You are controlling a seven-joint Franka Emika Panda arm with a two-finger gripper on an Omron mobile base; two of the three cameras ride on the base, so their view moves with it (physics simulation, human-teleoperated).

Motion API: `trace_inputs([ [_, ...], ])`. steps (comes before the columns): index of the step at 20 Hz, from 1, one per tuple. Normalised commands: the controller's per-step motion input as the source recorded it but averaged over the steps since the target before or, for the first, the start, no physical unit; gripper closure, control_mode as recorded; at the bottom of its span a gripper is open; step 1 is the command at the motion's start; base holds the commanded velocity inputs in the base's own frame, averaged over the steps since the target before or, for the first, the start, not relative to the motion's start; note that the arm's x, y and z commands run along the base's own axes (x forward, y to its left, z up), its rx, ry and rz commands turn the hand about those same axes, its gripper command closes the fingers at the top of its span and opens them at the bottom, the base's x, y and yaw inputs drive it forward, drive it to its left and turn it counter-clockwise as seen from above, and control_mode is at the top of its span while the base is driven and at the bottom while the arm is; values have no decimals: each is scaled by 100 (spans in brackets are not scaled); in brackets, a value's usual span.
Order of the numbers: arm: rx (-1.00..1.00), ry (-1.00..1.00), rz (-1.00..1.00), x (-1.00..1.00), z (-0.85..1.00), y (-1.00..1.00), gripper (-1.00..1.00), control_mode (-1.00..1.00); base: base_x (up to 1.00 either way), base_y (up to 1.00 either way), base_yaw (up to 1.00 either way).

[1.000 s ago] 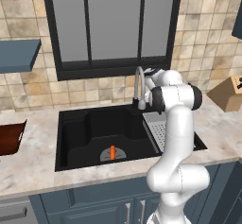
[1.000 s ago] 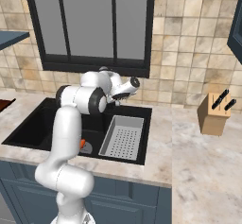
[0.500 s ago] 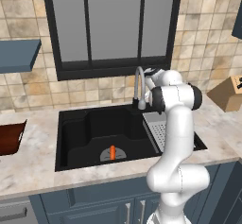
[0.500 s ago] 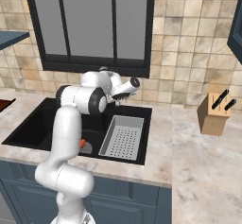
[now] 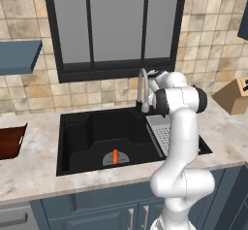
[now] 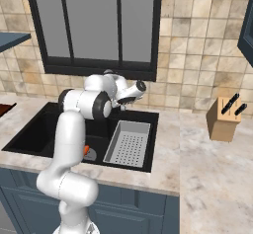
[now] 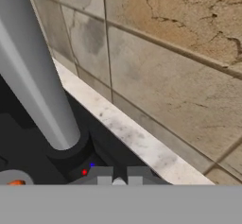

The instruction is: Pick up all produce items and place them in the sink. Turn on the sink faucet to wash them. Then turn the sink off and put them in the tray.

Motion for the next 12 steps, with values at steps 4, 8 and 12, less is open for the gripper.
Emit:
trace_inputs([
  [4,1,0,0,0,-3,-3,100,-100,0,0,0],
  [8,5,1,-3,0,-12,-24,100,-100,0,0,0],
  [12,10,5,-6,0,-23,-46,100,-100,0,0,0],
])
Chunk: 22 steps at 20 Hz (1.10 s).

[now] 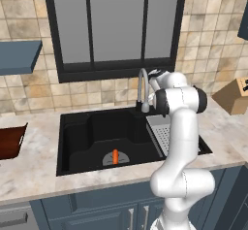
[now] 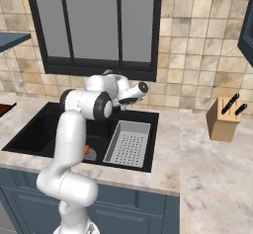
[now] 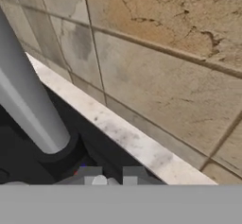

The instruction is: Pick up all produce items and place them in the sink. Turn on the sink faucet to wash them. Then turn the sink off and put them in the tray.

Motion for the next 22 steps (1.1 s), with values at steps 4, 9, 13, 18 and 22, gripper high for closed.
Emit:
trace_inputs([
  [4,10,10,-9,0,-32,-57,100,-100,0,0,0],
  [9,5,11,-11,0,-48,-61,100,-100,0,0,0],
  [13,4,5,-10,0,-51,-65,100,-100,0,0,0],
  [18,6,1,-10,0,-48,-69,100,-100,0,0,0],
  [22,7,0,-10,0,-50,-74,100,-100,0,0,0],
])
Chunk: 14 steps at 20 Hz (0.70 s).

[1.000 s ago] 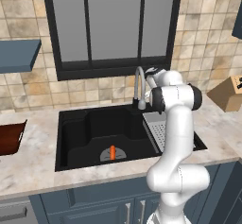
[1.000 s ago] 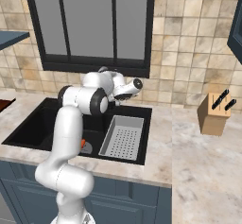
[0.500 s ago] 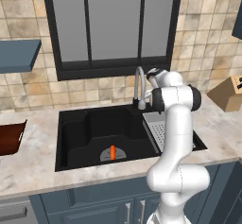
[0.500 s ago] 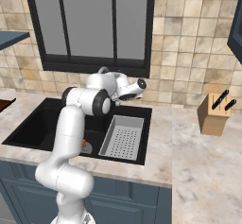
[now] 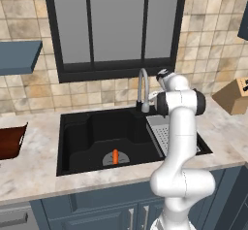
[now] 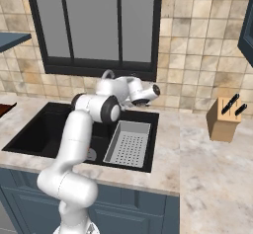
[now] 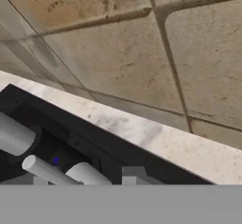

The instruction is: Pick up all produce items and place them in the sink. Turn on the sink faucet to wash them. Then turn the sink off and put them in the tray.

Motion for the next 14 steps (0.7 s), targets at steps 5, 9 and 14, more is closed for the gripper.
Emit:
trace_inputs([
  [5,4,0,-10,-6,-49,-66,100,-100,0,0,0],
  [9,0,0,-7,-4,-18,-25,100,-100,0,0,0],
  [14,0,-5,-1,0,0,0,100,-100,0,0,0],
])
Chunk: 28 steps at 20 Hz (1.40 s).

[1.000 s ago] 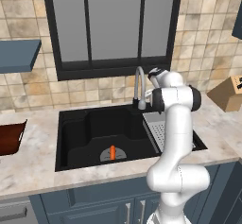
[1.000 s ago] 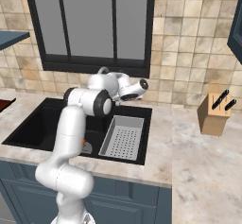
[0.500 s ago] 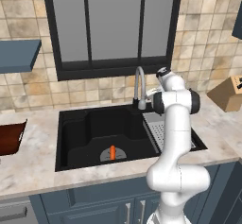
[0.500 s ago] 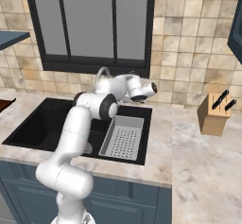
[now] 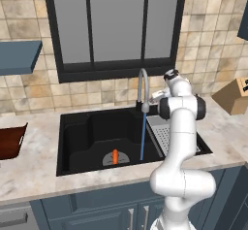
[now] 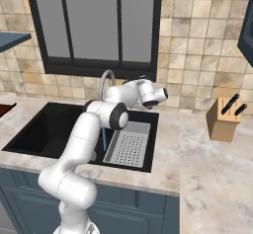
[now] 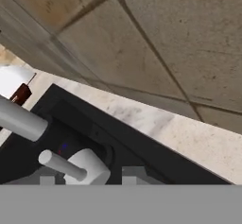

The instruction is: Pick up all produce items and place them in the sink. Turn on the sink faucet to wash them. Then turn the sink off and put them in the tray.

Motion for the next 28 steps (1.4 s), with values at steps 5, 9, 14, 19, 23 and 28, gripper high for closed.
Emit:
trace_inputs([
  [5,-1,-8,0,0,5,1,100,-100,0,0,0],
  [9,-2,-21,0,0,6,9,100,-100,0,0,0],
  [14,0,-23,2,0,4,32,100,-100,0,0,0],
  [19,-1,-13,6,0,11,40,100,-100,0,0,0],
  [23,0,-10,8,0,11,43,100,-100,0,0,0],
  [28,-1,-9,10,0,16,50,100,-100,0,0,0],
])
